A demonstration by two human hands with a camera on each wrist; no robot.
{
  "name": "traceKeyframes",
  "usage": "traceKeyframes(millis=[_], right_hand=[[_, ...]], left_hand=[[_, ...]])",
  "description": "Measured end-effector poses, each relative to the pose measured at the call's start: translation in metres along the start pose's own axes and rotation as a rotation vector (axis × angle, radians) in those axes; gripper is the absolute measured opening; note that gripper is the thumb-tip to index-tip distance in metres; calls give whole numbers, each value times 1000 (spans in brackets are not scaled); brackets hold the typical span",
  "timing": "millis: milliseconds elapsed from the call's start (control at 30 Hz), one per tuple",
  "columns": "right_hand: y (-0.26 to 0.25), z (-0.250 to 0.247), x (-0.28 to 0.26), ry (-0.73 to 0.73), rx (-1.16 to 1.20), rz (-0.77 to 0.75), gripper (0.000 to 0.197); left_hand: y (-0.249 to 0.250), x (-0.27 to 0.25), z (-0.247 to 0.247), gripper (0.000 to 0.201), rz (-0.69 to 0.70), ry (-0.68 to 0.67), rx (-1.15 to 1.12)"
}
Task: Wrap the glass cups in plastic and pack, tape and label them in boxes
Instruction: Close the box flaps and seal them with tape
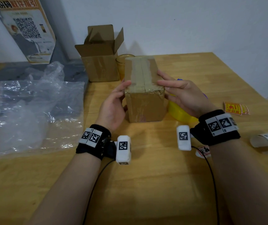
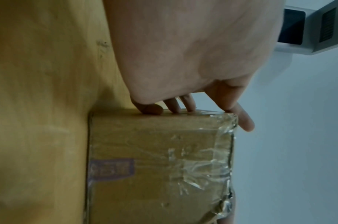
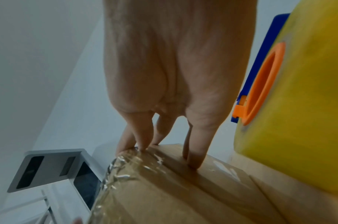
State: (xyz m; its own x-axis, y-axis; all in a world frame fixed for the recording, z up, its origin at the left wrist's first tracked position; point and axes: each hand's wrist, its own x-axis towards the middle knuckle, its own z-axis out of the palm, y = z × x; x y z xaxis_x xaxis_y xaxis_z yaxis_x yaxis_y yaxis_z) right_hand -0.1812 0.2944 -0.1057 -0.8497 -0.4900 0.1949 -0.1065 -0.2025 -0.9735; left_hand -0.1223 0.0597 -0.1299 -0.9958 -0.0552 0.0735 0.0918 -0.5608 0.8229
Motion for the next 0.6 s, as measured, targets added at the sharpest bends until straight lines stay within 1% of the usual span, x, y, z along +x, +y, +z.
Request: traceKeyframes(millis=[100, 167, 267, 433, 467, 533, 567, 600], right_hand=[[-8, 11, -6, 33, -20, 42, 35], [-14, 19, -10, 59, -43, 69, 34], [-24, 37, -16, 134, -103, 95, 34], [-33, 64, -30, 199, -219, 118, 36], [-36, 68, -36, 200, -244, 121, 37], [-39, 70, -51, 188, -349, 115, 40], [-41, 68, -58, 183, -406, 107, 44], [-42, 66, -66, 178, -449, 106, 46]], left_hand=[[7, -10, 4, 24, -20, 33, 4], [14, -18, 4, 20, -36, 51, 54], [24, -34, 6, 23, -43, 60, 146], [30, -60, 19, 40, 2, 225, 304], [31, -66, 24, 40, 6, 242, 347], [34, -77, 34, 33, 17, 266, 450], [37, -81, 39, 28, 38, 287, 500], [40, -85, 44, 22, 90, 332, 541]])
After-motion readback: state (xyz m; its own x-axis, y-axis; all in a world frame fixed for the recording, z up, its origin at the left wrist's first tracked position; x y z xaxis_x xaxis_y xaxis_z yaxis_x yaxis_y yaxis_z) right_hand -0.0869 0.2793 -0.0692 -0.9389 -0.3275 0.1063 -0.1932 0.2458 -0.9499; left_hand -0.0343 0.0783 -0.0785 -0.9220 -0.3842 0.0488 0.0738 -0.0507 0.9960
